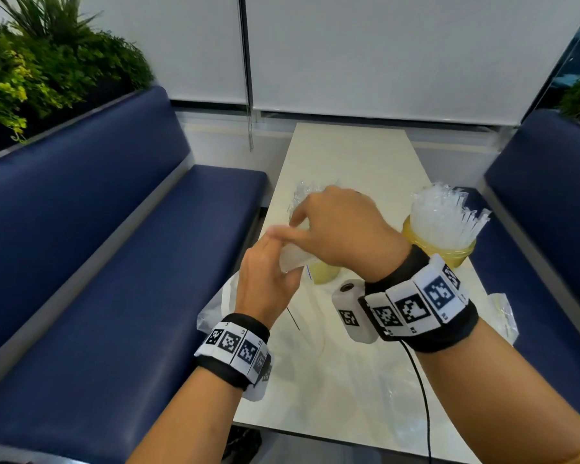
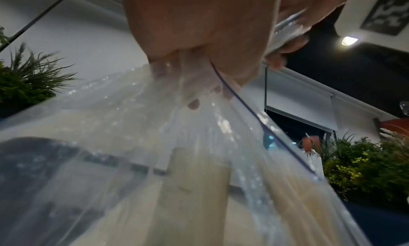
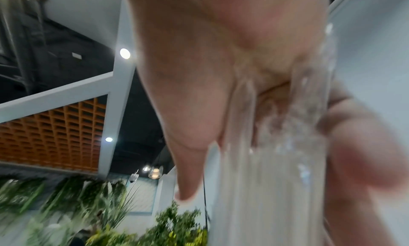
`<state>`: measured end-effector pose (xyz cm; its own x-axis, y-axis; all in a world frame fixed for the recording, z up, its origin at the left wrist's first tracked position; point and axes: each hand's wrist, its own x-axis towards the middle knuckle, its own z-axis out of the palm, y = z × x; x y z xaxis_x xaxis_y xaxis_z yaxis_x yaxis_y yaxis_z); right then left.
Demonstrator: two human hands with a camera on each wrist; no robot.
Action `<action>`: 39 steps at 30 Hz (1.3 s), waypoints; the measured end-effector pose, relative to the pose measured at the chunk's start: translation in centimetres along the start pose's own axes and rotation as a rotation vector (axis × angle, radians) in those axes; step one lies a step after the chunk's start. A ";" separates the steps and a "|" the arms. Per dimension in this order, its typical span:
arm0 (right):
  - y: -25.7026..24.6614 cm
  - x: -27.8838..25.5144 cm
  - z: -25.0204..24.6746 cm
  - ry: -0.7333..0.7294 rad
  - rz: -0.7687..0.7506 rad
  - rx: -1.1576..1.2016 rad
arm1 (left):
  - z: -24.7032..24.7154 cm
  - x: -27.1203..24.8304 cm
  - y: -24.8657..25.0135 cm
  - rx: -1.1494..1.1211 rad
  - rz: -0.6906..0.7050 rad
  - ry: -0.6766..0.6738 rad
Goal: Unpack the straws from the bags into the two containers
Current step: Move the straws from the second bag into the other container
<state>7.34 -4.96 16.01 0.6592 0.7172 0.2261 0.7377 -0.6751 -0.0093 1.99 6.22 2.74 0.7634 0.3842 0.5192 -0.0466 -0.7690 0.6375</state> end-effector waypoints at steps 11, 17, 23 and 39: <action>-1.6 1.3 3.8 0.387 -0.055 0.659 | -0.1 0.9 0.2 -0.190 -0.053 0.039; -2.7 0.0 7.0 0.532 0.156 1.269 | -1.0 1.3 0.5 -0.154 -0.060 0.049; -4.3 0.4 9.3 0.385 0.335 1.338 | -0.7 0.9 0.4 -0.223 -0.160 0.066; 6.8 10.4 0.4 0.916 0.135 1.199 | -1.8 0.4 -1.8 -0.090 -0.115 -0.062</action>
<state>19.23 -2.00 17.91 0.7473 0.0058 0.6645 0.6578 0.1352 -0.7410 1.26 8.67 2.84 0.8050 0.4326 0.4060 -0.0121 -0.6722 0.7402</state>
